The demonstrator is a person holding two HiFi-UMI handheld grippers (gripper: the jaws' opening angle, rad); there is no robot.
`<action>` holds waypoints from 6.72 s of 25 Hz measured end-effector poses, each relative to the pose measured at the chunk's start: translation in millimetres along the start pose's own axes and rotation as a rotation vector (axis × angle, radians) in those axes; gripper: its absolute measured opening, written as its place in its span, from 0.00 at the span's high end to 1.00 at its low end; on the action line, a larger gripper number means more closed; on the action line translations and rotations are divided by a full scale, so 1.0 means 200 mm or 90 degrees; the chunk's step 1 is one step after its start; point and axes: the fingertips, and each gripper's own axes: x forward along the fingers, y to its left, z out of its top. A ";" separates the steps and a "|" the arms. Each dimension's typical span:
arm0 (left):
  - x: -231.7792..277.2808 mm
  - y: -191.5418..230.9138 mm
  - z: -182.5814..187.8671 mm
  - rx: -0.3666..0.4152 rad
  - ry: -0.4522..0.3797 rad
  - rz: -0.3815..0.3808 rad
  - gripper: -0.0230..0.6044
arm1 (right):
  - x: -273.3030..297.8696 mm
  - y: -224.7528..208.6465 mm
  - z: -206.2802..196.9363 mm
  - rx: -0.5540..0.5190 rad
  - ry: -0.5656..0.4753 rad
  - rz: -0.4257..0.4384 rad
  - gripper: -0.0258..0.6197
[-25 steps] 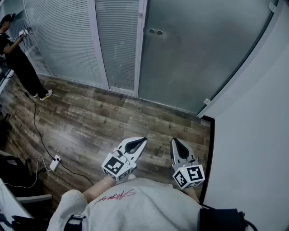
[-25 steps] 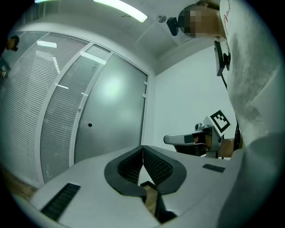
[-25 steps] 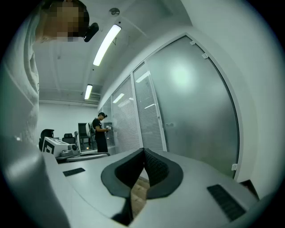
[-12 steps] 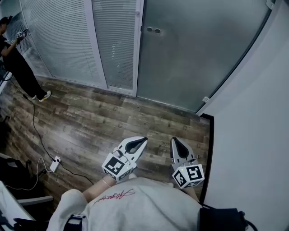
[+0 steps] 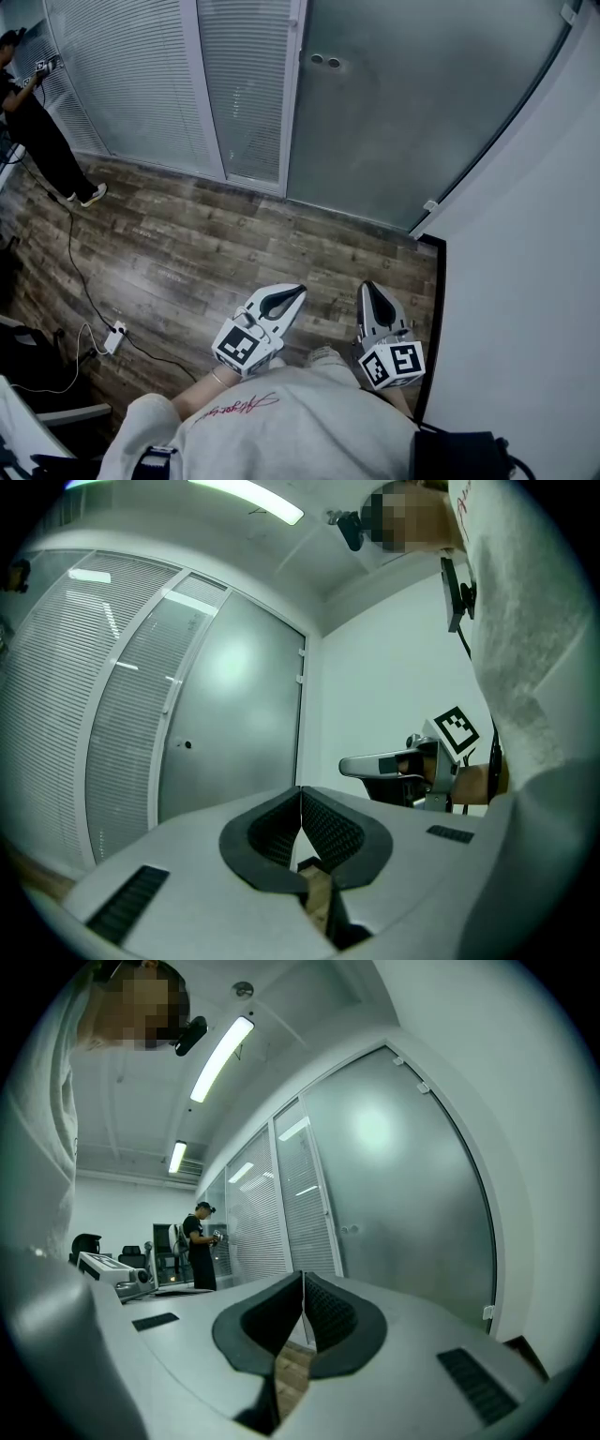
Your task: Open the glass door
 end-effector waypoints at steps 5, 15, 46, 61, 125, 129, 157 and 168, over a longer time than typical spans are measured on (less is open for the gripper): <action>0.00 0.05 -0.01 -0.003 -0.018 0.006 0.94 | 0.06 -0.01 0.00 -0.004 0.013 0.007 0.93; 0.08 0.24 -0.01 -0.002 -0.026 0.040 0.94 | 0.32 -0.03 0.03 -0.021 0.015 0.046 0.93; 0.91 1.51 0.16 -0.003 -0.017 0.205 0.94 | 2.71 -1.00 0.46 -0.095 0.005 0.010 0.74; 1.06 1.85 0.21 0.009 -0.029 0.275 0.94 | 3.45 -1.20 0.46 -0.095 0.028 -0.052 0.72; 1.00 1.73 0.14 -0.027 -0.026 0.253 0.94 | 3.33 -1.04 0.45 -0.112 -0.020 -0.065 0.78; 0.99 1.70 0.13 -0.027 -0.026 0.231 0.94 | 3.28 -1.01 0.46 -0.114 -0.026 -0.060 0.78; 0.82 1.55 0.15 -0.024 -0.006 0.087 0.94 | 2.79 -0.79 0.39 -0.111 -0.040 -0.065 0.78; 0.75 1.43 0.16 -0.023 -0.020 0.050 0.94 | 2.56 -0.71 0.37 -0.113 -0.049 -0.061 0.78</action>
